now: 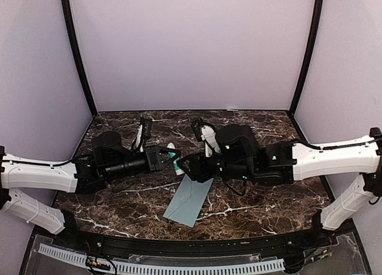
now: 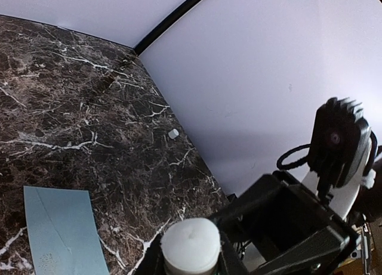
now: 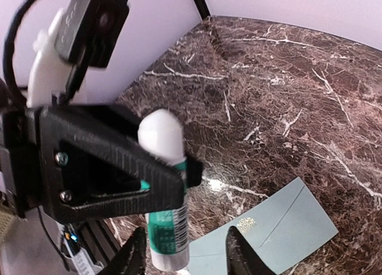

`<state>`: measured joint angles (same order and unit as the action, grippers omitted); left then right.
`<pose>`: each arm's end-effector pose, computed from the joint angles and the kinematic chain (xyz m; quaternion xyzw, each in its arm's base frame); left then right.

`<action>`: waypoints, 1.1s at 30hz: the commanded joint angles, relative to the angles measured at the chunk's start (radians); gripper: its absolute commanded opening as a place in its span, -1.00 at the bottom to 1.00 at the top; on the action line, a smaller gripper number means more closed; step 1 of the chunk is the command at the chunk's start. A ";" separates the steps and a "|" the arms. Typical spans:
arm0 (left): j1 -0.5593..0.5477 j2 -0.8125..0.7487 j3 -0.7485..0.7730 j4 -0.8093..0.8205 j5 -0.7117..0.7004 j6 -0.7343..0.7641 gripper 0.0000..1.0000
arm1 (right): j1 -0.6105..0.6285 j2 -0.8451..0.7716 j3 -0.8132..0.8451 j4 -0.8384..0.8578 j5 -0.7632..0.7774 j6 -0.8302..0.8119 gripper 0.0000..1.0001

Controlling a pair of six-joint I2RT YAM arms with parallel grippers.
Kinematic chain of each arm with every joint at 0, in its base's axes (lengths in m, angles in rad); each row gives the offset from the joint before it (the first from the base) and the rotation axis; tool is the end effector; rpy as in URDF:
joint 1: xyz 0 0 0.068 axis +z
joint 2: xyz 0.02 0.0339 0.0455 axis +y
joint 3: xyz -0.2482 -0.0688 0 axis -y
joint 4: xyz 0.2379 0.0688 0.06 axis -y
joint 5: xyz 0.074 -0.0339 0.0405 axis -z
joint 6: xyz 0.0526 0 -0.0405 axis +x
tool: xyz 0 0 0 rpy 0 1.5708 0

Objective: Place the letter into the envelope and seal it
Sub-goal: Screw the solid glue.

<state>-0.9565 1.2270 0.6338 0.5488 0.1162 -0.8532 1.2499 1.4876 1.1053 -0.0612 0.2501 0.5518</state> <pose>0.1640 -0.2432 0.2583 0.0773 0.7184 -0.5685 0.3933 0.1244 0.3331 0.2741 -0.2242 0.8109 0.3501 0.4118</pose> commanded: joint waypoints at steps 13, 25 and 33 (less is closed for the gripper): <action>-0.002 -0.129 -0.012 0.277 0.328 0.048 -1.00 | -0.131 -0.164 -0.302 0.732 -0.743 0.115 0.49; -0.002 -0.127 0.001 0.337 0.386 0.059 -1.00 | -0.094 -0.091 -0.251 0.742 -0.783 0.111 0.23; -0.002 -0.129 0.001 0.338 0.389 0.061 -1.00 | -0.087 -0.064 -0.237 0.788 -0.817 0.125 -0.13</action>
<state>-0.9596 1.1198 0.6067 0.8402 0.4870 -0.8112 1.1534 1.4197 0.8307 0.6552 -0.5404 0.6785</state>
